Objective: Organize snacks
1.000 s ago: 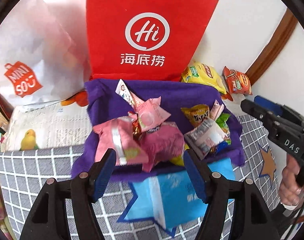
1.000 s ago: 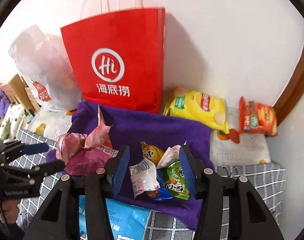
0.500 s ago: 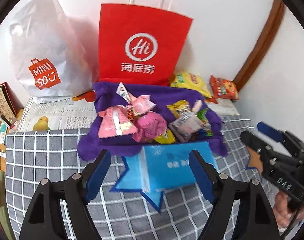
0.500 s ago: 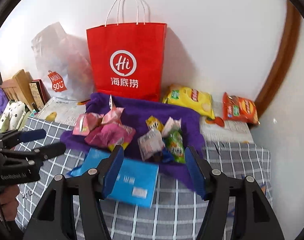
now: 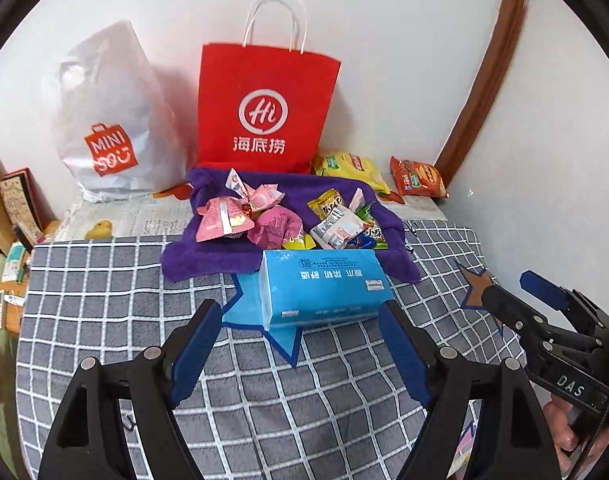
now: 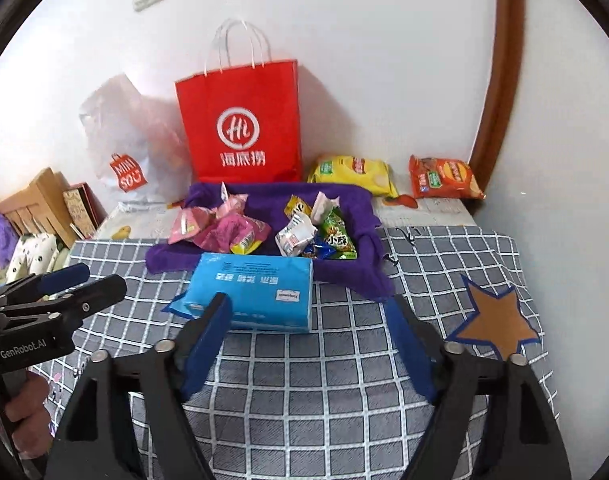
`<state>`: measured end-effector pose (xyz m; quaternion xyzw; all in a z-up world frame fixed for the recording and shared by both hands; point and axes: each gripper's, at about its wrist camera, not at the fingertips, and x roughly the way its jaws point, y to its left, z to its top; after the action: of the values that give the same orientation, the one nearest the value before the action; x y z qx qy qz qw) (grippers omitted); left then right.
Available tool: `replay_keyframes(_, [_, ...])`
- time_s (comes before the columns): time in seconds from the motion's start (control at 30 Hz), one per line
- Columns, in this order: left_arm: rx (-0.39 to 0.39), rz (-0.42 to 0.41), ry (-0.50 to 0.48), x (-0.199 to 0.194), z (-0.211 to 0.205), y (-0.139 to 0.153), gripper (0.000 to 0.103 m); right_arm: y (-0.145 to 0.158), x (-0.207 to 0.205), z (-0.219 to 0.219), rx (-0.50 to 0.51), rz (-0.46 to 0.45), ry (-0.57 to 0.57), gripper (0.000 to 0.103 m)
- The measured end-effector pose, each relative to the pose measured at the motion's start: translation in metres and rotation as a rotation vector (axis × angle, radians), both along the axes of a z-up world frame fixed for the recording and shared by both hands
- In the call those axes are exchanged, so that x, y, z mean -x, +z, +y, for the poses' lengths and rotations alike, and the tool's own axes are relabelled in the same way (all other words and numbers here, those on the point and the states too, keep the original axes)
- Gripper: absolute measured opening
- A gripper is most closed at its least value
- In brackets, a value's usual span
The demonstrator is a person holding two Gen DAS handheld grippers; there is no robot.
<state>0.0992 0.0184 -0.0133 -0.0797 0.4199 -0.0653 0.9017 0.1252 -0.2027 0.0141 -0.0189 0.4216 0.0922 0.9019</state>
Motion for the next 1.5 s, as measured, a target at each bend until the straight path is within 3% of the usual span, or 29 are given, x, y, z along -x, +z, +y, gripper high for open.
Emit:
replay_keyframes(0.23, [-0.008,-0.061,0.006,0.049,-0.007,0.013,0.080,0.015,0.043,-0.011,-0.045,-0.041,-0.005,0.088])
replay_keyframes(0.63, [-0.061,-0.136,0.028,0.096,-0.021,0.027,0.080,0.031,0.094,-0.018,-0.023,-0.112,0.006,0.097])
replay_keyframes(1.5, [-0.074,-0.140,0.041,0.106,-0.021,0.028,0.080,0.028,0.112,-0.027,-0.059,-0.117,-0.008,0.098])
